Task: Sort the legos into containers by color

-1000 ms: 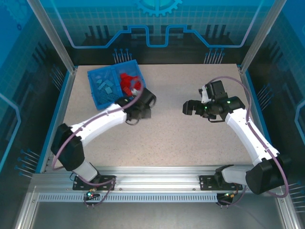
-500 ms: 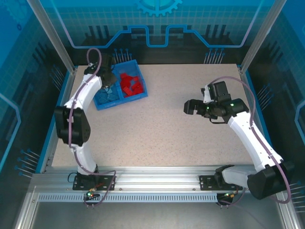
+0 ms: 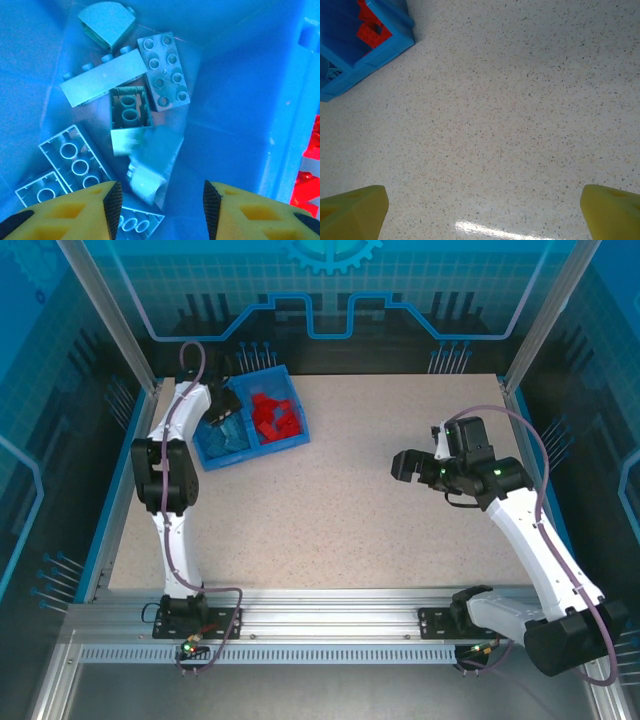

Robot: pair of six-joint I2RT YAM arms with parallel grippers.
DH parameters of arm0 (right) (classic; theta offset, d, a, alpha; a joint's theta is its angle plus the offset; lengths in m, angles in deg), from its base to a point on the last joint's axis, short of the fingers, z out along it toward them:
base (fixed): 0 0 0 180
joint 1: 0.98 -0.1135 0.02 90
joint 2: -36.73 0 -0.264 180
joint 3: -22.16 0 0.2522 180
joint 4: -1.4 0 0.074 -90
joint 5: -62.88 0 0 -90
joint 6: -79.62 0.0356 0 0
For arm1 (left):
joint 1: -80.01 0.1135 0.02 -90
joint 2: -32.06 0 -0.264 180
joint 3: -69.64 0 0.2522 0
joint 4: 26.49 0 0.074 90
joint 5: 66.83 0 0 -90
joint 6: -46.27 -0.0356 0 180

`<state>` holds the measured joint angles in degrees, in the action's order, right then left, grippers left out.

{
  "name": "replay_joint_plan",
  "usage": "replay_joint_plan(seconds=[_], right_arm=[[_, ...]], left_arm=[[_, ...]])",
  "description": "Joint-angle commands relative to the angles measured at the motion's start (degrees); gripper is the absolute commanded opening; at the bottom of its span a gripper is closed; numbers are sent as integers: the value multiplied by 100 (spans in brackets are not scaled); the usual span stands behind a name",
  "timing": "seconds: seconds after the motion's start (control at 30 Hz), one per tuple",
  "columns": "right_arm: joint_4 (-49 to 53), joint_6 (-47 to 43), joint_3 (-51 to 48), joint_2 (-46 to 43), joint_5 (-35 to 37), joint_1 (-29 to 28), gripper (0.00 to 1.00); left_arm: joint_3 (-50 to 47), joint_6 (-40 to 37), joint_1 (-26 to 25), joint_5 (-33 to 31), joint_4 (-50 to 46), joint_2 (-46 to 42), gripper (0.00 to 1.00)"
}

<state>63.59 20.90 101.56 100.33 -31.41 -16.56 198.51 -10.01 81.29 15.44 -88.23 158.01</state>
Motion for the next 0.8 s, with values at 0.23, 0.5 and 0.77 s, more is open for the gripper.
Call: replay_joint_plan(seconds=[0.23,0.5,0.77], right_arm=[[-423,-455,-48,59,739,177,100],[-3157,-1986,-2131,-518,1961,659,100],[-5286,-2599,-3002,1085,1442,1434,100]], left_arm=[[-2227,-766,-291,391,1342,-2777,56],[-5906,-1948,-778,65,3257,-5710,97],[-8703,-3218,-764,-293,5632,-6982,99]])
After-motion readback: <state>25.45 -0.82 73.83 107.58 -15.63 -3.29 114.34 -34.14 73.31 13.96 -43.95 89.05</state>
